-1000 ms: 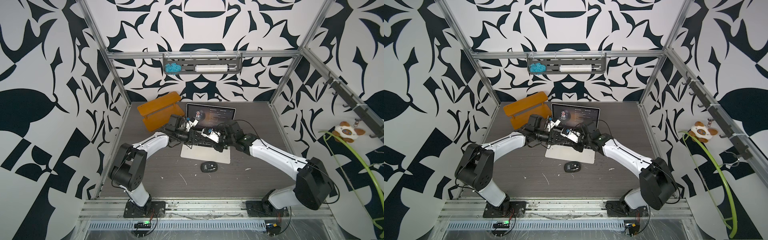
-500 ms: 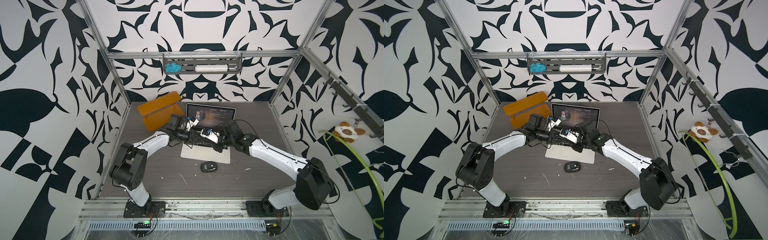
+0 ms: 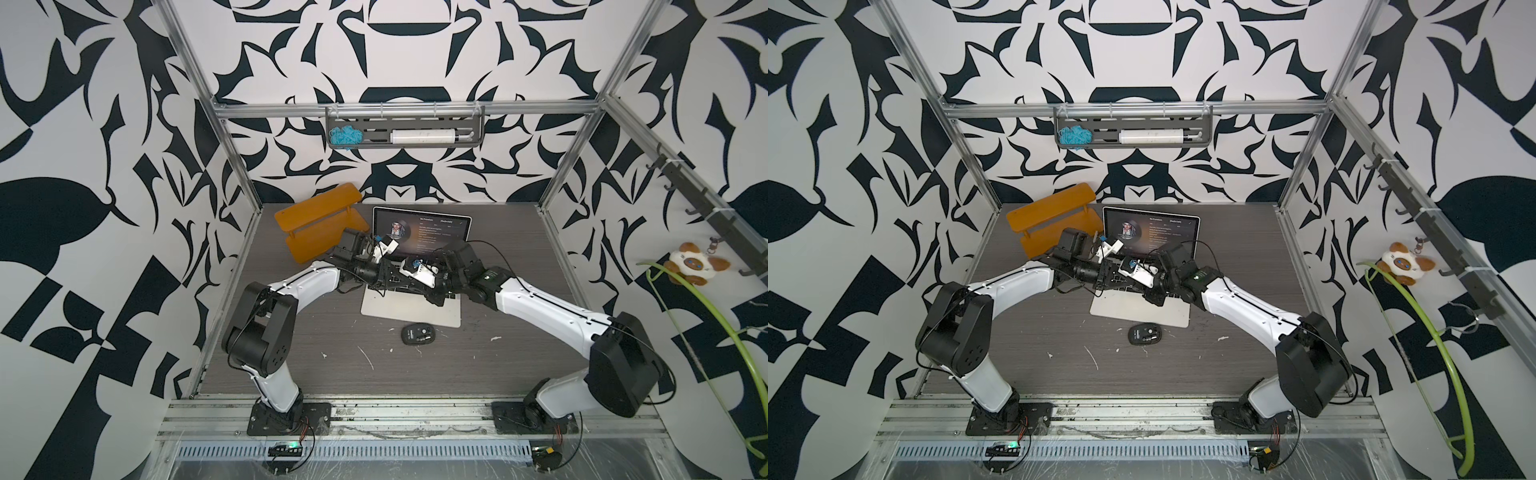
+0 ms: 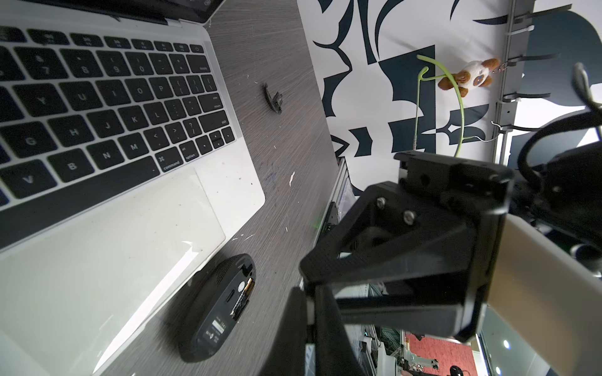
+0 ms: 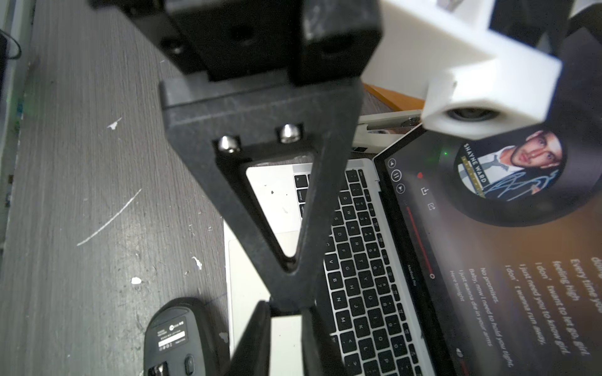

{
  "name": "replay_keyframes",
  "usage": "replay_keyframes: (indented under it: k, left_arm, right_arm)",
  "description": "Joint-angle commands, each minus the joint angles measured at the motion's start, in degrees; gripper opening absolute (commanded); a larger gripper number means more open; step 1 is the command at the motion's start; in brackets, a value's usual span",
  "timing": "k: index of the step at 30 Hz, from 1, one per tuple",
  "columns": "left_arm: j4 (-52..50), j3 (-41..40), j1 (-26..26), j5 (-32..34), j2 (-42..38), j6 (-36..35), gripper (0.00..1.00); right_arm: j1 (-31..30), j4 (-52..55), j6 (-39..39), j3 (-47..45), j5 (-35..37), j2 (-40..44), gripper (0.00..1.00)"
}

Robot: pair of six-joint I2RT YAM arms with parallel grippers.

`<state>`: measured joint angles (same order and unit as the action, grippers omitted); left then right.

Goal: Remove the wireless mouse receiver from the laptop
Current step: Adjust the USB plug.

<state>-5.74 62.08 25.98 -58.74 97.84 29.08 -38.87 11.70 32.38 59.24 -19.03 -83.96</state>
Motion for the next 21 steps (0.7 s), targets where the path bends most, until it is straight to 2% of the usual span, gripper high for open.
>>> replay_keyframes:
  k: [1, 3, 6, 7, 9, 11, 12, 14, 16, 19, 21]
  left_arm:
    - [-0.8, 0.8, -0.5, -1.3, 0.3, -0.9, 0.0]
    - [-0.5, 0.8, -1.0, -1.2, -0.1, -0.6, 0.0]
    - [0.6, 0.9, -1.8, -0.9, -0.6, 0.4, 0.0]
    - [1.3, 0.9, -2.0, -0.9, -0.8, 1.0, 0.0]
    - [3.2, 0.7, -2.4, -0.7, -1.1, 2.4, 0.0]
    - [6.3, 0.1, -2.7, -0.8, -1.6, 4.6, 0.0]
    - [8.1, -0.2, -2.7, -1.1, -1.9, 5.7, 0.0]
    - [12.4, -1.2, -2.7, -2.0, -2.5, 8.9, 0.0]
    - [16.2, -1.9, -2.7, -3.1, -3.1, 11.7, 0.0]
    - [19.8, -2.6, -2.7, -3.7, -4.6, 14.7, 0.0]
    - [22.7, -3.3, -2.7, -4.1, -5.5, 17.2, 0.0]
  right_arm:
    - [-0.2, -4.6, -1.7, 0.3, 1.9, 2.5, 0.45]
    - [1.5, -6.7, -3.6, -1.6, 1.5, 4.8, 0.47]
    - [6.2, -13.6, -13.6, -6.1, -1.6, 9.4, 0.5]
    - [7.9, -16.4, -19.1, -7.6, -1.6, 10.7, 0.5]
    - [10.1, -18.9, -30.8, -9.1, 3.3, 12.4, 0.45]
    - [11.9, -14.5, -42.6, -7.5, 8.4, 13.1, 0.38]
    - [13.3, -10.9, -46.4, -6.0, 7.4, 13.0, 0.38]
    - [17.1, -7.4, -52.7, -3.8, -4.9, 11.7, 0.38]
    - [18.4, -12.0, -58.9, -5.6, -19.5, 11.0, 0.42]
    - [18.4, -26.0, -70.7, -11.2, -29.7, 11.9, 0.5]
    - [18.4, -33.6, -77.4, -14.1, -31.8, 12.5, 0.5]
